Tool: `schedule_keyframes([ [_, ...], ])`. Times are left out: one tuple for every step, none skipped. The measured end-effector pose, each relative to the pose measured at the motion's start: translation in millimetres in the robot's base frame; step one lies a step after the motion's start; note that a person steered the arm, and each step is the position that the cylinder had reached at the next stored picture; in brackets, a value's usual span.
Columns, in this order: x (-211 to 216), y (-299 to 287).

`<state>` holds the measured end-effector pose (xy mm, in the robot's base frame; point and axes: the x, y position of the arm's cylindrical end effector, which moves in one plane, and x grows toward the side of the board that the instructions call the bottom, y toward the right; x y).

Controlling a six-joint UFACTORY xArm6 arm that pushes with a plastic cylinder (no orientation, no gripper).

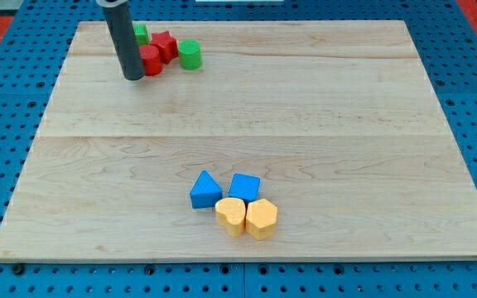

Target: Move your arm to the center left

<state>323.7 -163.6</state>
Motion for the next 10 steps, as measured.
schedule_keyframes([
  [1,0],
  [1,0],
  [43,8],
  [114,-3],
  [169,41],
  [172,42],
  [173,43],
  [173,43],
  [174,43],
  [183,43],
])
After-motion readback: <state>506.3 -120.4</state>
